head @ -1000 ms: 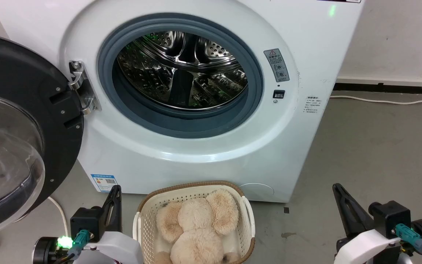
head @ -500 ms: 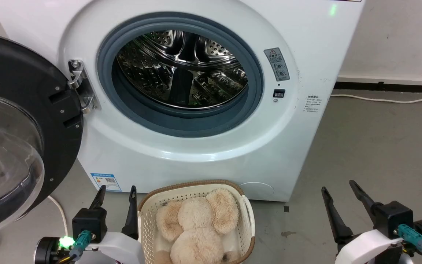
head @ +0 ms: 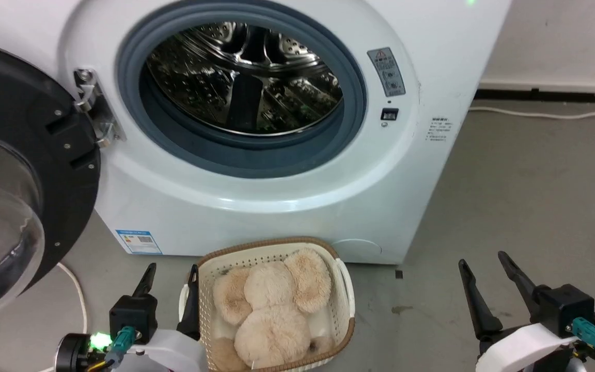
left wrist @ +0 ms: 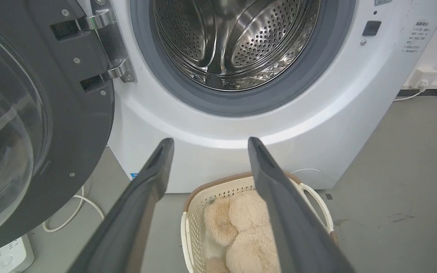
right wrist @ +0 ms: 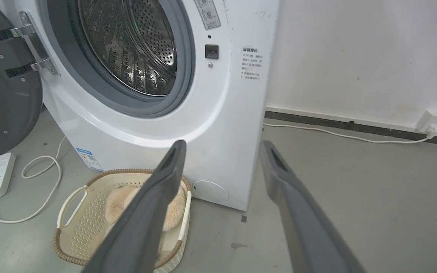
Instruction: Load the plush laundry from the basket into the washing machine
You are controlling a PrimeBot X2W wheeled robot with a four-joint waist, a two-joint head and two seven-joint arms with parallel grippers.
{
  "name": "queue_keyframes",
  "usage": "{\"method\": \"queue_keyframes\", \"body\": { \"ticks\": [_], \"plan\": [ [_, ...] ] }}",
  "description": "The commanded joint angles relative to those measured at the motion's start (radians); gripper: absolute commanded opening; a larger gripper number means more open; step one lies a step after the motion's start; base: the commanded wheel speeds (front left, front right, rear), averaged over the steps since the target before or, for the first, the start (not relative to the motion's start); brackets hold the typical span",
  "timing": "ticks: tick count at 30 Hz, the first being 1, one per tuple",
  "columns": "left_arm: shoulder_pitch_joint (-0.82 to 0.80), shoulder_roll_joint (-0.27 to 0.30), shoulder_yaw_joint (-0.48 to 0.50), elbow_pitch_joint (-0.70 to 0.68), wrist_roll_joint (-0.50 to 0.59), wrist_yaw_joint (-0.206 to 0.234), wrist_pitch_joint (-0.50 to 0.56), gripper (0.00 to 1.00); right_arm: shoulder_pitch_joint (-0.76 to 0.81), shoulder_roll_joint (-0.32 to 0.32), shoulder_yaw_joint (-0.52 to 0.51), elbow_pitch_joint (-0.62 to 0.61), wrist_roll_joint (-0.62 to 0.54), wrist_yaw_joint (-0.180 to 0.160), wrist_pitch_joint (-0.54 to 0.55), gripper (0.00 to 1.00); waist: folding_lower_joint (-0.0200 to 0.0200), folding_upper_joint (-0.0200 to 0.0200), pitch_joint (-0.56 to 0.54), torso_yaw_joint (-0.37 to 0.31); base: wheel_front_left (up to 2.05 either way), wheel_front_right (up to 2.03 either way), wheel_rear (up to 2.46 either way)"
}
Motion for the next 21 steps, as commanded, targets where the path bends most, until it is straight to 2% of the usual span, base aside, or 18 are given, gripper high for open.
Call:
{"method": "queue_keyframes", "body": {
  "ticks": [1, 11, 21],
  "plan": [
    [-0.031, 0.013, -0.007, 0.017, -0.005, -0.010, -0.015, 1.00, -0.012, 0.001, -0.001, 0.005, 0.028, 0.000, -0.014, 1.00, 0.0000, 0.0000, 0.031, -0.012, 0.00, 0.00, 0.00],
    [-0.090, 0.040, -0.012, 0.103, -0.022, -0.029, -0.039, 1.00, -0.039, 0.001, 0.008, -0.009, 0.077, 0.000, -0.039, 1.00, 0.0000, 0.0000, 0.122, -0.044, 0.00, 0.00, 0.00],
    [-0.176, 0.071, -0.062, 0.236, -0.065, -0.047, -0.002, 1.00, -0.056, 0.001, 0.009, -0.013, 0.131, 0.000, -0.060, 1.00, 0.0000, 0.0000, 0.203, -0.076, 0.00, 0.00, 0.00]
  ]
}}
